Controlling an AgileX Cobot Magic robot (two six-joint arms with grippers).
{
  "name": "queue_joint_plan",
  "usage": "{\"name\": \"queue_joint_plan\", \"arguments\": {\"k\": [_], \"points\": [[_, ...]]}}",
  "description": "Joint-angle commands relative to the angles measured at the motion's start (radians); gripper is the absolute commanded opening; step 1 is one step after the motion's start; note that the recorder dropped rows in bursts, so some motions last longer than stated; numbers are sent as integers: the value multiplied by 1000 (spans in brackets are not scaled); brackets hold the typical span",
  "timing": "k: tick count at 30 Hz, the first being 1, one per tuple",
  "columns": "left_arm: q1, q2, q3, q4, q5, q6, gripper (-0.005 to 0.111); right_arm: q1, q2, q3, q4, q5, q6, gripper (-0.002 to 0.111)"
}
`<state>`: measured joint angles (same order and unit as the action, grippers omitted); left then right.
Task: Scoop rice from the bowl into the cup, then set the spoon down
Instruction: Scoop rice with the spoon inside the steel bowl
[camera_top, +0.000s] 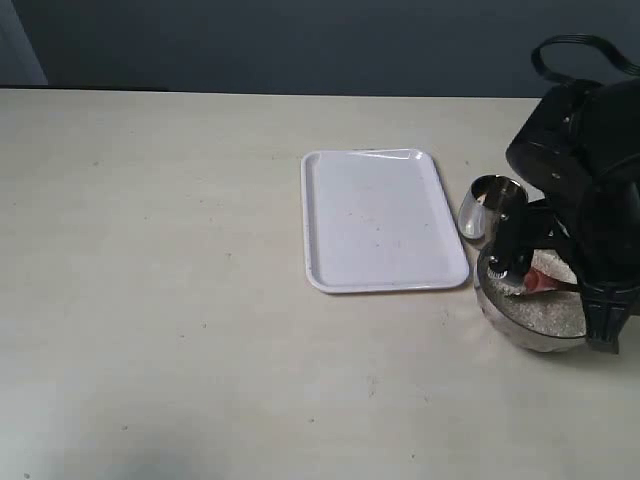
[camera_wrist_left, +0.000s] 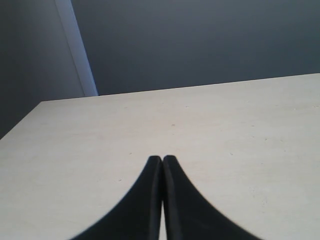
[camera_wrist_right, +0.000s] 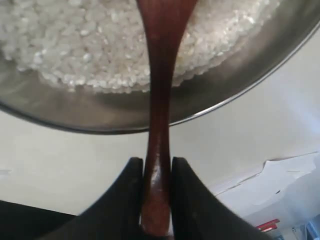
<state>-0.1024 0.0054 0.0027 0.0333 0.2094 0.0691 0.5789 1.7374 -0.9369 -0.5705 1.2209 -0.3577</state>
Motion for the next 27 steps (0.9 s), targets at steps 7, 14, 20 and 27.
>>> {"name": "queue_joint_plan", "arguments": {"k": [7,14,20,27], "points": [[0,-5,-3,-3,-6,-5,0,-31,-37,-6,14,0,-8,-1],[0,-5,-3,-3,-6,-5,0,-31,-48,-6,61,0,-26,-1],[0,-5,-3,-3,-6,-5,0,-31,-48,-6,88,0,-33,-1],[0,-5,-3,-3,-6,-5,0,-55,-77,-6,107,0,-47,-1]]}}
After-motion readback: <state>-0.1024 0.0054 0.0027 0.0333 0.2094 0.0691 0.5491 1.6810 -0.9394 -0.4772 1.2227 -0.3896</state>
